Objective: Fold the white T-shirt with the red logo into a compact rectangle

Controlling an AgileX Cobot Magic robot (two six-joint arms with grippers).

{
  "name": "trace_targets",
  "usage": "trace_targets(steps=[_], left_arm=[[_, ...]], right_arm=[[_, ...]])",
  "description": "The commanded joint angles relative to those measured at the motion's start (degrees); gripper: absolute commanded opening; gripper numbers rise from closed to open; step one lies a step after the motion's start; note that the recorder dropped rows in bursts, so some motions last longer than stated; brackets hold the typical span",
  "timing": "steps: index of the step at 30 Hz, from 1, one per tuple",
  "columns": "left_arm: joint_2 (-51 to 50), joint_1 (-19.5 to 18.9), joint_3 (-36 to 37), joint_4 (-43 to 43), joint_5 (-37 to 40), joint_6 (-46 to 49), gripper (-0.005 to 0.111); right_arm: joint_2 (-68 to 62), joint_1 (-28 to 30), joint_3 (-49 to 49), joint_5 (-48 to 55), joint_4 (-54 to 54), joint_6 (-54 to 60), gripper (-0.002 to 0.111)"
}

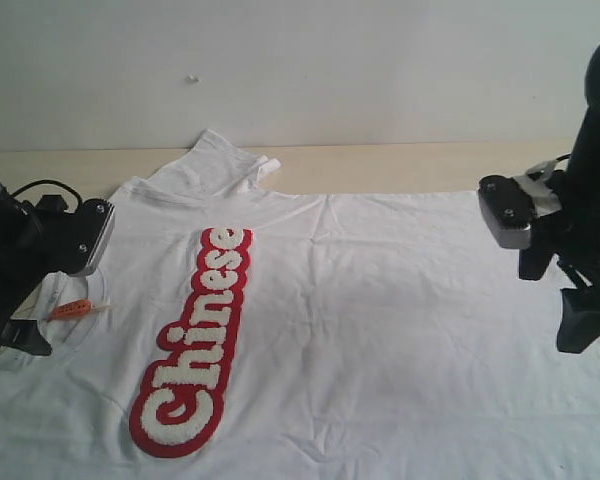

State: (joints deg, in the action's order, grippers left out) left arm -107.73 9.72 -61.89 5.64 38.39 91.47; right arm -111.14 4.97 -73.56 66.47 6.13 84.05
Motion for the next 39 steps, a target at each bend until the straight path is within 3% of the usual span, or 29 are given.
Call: trace_targets(steps=[1,13,39], left_arm=[[-0.3,-0.1,-0.3,4.2,-1.1,3.2,0.105],[-5.9,-0.1,-6.1,7.3,4.0,4.1,0.105],[-9.9,-1.6,-6.1,7.1,3.5,5.4,0.105]], right_arm=[[-1.1,3.9,-2.9,2.6,4.8,2.8,0.105],[-8.8,4.1,-3.0,-3.8,-0.4,4.2,0.105],[-12.3,4.1,-7.9,-9.2,2.9,0.7,0.105]])
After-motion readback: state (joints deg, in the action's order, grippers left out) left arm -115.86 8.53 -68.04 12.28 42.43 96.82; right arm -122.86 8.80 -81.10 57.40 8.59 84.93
